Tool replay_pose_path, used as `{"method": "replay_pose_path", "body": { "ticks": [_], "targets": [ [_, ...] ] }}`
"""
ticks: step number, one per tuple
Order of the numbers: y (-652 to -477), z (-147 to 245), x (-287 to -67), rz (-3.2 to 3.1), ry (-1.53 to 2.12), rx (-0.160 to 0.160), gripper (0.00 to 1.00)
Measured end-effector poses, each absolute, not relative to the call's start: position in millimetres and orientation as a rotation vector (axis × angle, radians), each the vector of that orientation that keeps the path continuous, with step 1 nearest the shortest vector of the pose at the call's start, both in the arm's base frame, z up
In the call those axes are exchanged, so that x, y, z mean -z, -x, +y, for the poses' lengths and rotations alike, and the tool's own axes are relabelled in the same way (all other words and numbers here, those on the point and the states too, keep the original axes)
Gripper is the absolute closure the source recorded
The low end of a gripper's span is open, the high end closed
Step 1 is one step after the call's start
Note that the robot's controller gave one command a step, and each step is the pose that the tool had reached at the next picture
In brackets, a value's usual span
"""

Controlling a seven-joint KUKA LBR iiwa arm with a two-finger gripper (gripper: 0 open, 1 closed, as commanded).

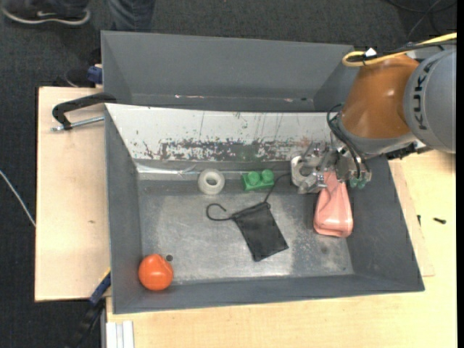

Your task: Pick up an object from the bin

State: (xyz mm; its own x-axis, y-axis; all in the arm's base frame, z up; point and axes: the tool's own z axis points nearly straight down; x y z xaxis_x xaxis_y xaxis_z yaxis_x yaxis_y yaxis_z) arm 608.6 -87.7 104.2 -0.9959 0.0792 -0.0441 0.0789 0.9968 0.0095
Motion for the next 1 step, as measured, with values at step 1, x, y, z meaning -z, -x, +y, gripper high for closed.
{"method": "replay_pose_path", "body": {
  "ticks": [1],
  "targets": [
    [-608.6,-87.7,-104.2,3.095,-0.123,-0.012,1.00]
  ]
}}
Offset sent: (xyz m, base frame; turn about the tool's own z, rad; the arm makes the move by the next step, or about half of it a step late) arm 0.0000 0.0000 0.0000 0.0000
